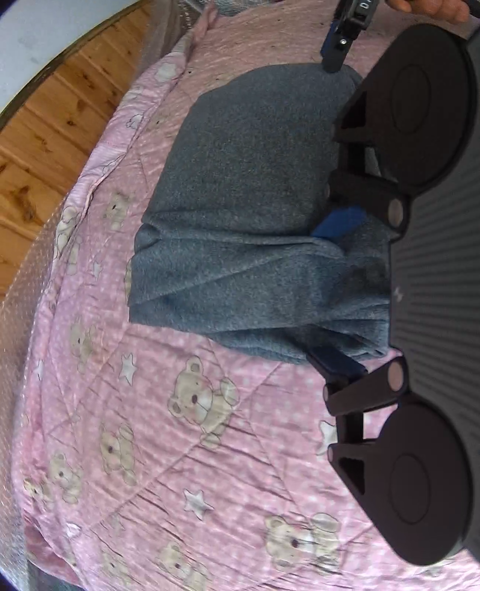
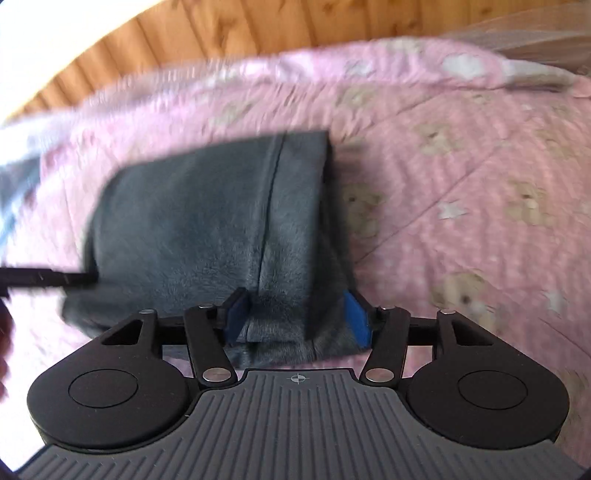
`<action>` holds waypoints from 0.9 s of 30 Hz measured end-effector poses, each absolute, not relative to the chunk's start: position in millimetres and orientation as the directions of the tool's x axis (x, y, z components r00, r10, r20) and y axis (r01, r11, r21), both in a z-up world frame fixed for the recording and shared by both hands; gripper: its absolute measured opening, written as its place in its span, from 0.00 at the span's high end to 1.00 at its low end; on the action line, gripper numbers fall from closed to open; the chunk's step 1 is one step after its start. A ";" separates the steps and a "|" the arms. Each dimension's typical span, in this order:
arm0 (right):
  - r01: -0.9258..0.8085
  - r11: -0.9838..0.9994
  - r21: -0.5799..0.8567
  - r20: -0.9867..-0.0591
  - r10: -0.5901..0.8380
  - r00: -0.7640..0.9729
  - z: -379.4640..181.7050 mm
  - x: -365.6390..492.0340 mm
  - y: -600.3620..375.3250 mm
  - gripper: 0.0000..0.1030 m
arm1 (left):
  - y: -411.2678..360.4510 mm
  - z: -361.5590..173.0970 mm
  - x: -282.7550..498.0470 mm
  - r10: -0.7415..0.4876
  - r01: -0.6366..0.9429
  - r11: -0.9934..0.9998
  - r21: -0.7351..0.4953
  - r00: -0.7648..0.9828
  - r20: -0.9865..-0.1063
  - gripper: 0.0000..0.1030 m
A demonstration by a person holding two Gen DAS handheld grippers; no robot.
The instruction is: Fold clothes
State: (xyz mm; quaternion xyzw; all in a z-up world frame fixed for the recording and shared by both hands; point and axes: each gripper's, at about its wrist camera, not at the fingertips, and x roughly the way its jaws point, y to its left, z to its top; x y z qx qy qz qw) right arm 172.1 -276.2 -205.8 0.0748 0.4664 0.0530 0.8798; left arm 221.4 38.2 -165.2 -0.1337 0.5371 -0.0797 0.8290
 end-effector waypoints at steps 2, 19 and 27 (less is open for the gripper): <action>-0.015 0.992 0.127 -0.842 0.116 0.528 -195.8 159.0 -275.8 0.26 | 33.4 -152.7 202.6 -0.288 0.018 0.950 -0.310 0.425 -0.858 0.31; -0.016 1.000 0.004 -0.826 0.012 0.564 -140.3 91.4 -259.2 0.09 | -47.7 -75.8 98.8 -0.190 0.125 0.981 -0.146 0.502 -0.844 0.00; 0.065 0.998 -0.018 -0.787 -0.054 0.615 -109.7 50.0 -252.3 0.08 | -58.2 -42.5 81.2 -0.259 0.177 0.965 -0.194 0.524 -0.812 0.00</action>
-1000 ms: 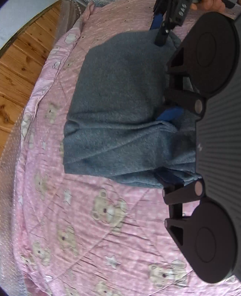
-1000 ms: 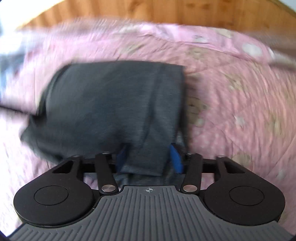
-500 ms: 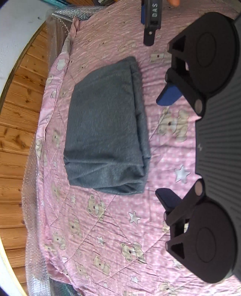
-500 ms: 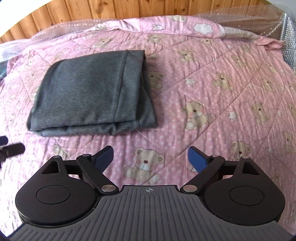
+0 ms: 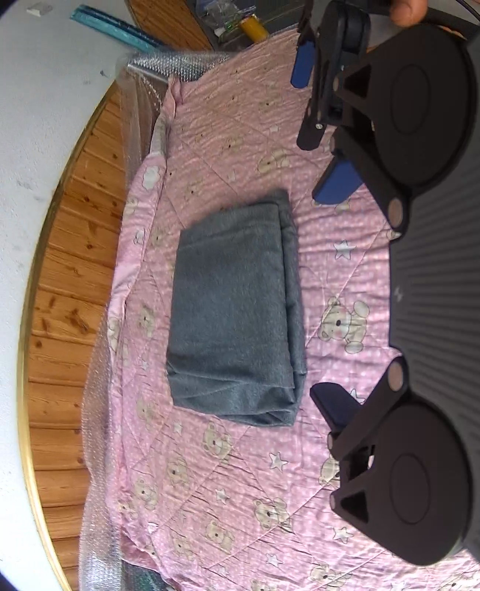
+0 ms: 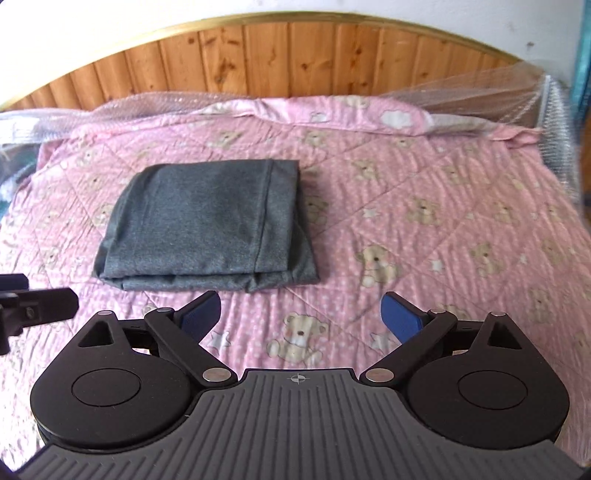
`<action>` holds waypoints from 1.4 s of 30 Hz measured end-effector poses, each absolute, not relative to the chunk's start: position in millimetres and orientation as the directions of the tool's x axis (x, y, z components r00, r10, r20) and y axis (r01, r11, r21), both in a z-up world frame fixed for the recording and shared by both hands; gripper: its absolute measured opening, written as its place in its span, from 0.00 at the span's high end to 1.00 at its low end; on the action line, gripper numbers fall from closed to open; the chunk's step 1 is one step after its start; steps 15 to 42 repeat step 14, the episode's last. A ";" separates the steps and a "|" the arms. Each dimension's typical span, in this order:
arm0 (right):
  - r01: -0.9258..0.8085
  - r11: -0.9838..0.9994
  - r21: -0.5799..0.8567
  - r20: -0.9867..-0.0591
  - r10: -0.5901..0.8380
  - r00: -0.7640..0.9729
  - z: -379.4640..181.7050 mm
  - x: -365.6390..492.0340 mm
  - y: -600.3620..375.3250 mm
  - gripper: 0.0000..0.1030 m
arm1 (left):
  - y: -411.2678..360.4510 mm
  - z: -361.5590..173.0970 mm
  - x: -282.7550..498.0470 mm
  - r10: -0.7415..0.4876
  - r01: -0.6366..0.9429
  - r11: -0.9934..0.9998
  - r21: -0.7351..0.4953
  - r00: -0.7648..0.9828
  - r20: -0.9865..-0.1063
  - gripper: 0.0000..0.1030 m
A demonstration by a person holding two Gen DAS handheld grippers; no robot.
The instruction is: Fold clothes
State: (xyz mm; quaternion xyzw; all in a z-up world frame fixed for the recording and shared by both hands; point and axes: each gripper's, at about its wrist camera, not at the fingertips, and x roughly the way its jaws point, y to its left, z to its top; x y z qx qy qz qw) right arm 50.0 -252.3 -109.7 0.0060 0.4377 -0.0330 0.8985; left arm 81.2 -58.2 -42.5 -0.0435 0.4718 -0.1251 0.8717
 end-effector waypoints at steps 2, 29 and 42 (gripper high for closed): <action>0.075 0.997 -0.021 -0.785 -0.063 0.616 -104.9 40.3 -248.8 0.07 | -57.2 -37.7 72.9 -0.261 0.188 0.964 -0.188 0.528 -0.808 0.00; 0.108 0.994 -0.025 -0.782 -0.086 0.617 -95.4 -8.3 -232.3 0.06 | -45.6 -20.6 23.8 -0.298 0.235 0.951 -0.199 0.541 -0.786 0.00; 0.108 0.994 -0.025 -0.782 -0.086 0.617 -95.4 -8.3 -232.3 0.06 | -45.6 -20.6 23.8 -0.298 0.235 0.951 -0.199 0.541 -0.786 0.00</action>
